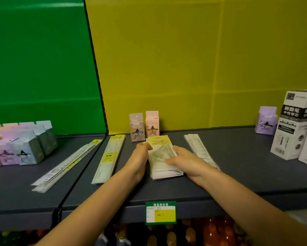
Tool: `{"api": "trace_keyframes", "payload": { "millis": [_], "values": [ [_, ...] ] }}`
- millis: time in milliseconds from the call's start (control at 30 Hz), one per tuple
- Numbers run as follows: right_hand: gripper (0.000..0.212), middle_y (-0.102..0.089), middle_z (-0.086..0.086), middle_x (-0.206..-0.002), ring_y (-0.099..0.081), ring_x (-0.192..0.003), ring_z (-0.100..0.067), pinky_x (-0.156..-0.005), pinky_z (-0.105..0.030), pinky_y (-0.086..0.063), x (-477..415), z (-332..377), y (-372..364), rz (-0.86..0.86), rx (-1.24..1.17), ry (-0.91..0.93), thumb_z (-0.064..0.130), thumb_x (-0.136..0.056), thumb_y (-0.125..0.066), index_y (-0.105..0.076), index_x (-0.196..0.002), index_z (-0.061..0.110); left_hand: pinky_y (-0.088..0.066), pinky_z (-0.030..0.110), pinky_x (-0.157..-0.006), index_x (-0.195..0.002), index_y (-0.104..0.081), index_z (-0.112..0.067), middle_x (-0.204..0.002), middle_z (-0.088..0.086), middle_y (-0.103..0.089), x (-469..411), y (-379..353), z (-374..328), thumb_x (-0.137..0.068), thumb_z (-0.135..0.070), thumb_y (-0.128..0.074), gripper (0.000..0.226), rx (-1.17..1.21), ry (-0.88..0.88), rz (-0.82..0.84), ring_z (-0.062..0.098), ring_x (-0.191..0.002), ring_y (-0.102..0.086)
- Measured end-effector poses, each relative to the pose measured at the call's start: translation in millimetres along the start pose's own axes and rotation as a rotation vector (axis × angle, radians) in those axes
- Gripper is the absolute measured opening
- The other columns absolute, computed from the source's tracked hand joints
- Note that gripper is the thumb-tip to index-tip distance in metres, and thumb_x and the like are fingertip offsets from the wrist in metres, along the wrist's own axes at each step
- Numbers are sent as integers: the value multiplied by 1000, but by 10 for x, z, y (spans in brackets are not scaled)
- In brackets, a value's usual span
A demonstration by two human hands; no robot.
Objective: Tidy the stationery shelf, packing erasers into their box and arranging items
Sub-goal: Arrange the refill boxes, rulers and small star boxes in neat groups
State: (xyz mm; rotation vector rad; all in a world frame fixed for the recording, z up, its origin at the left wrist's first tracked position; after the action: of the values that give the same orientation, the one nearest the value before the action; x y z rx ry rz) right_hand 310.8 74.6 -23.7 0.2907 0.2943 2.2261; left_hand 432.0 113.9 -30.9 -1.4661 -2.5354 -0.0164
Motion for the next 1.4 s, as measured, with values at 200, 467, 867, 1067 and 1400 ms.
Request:
{"api": "trace_keyframes", "payload": {
  "millis": [200, 467, 867, 1067, 1400],
  "values": [
    [20, -59, -9, -124, -56, -115, -24, -101, -35, -41, -124, 210, 116, -85, 22, -40, 17, -90, -52, -55, -108, 9, -48, 37, -79, -127, -42, -10, -119, 19, -59, -43, -71, -129, -85, -20, -38, 44, -39, 48, -6, 30, -98, -60],
    [30, -60, -12, -125, -56, -117, -27, -106, -41, -40, -341, 259, -4, -94, -113, -82, 16, -95, -39, -52, -121, 8, -47, 38, -84, -105, -53, -12, -91, 12, -61, -44, -140, -250, -87, -11, -35, 26, 33, 12, -7, 26, -86, -59],
    [55, -42, 13, -135, -39, -131, -15, -114, -38, -26, -253, -98, -60, -30, -335, -65, 41, -91, -46, -32, -141, 23, -36, 47, -107, -122, -51, -18, -130, 11, -55, 174, -72, 71, -63, -39, -45, 62, -76, 19, 40, 28, -119, -52],
    [53, -50, -5, -139, -46, -129, -20, -113, -35, -29, -307, 48, 87, -27, -227, -23, 31, -93, -45, -34, -141, 12, -33, 30, -98, -140, -27, -18, -137, 2, -43, 196, 11, -185, -88, -18, -47, 56, -134, -130, 20, 18, -114, -44],
    [70, -30, -8, -152, -35, -136, -24, -100, -31, -36, -1010, 568, 287, -164, 103, 145, 5, -87, -58, -20, -145, 10, -40, 34, -93, -145, -8, -8, -150, 15, -28, -333, 373, -799, -77, 8, -65, 90, -413, -283, -202, 28, -135, -33]
  ]
}}
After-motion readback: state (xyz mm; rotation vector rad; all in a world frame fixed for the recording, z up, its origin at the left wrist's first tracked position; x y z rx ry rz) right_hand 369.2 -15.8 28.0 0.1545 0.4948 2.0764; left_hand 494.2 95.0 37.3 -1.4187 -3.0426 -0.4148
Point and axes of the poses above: each hand's wrist, its own x-axis away from the middle knuckle, its own y-axis out of the back of the hand, z = x × y, the point moved 3 cm from there along -x, towards the middle knuckle
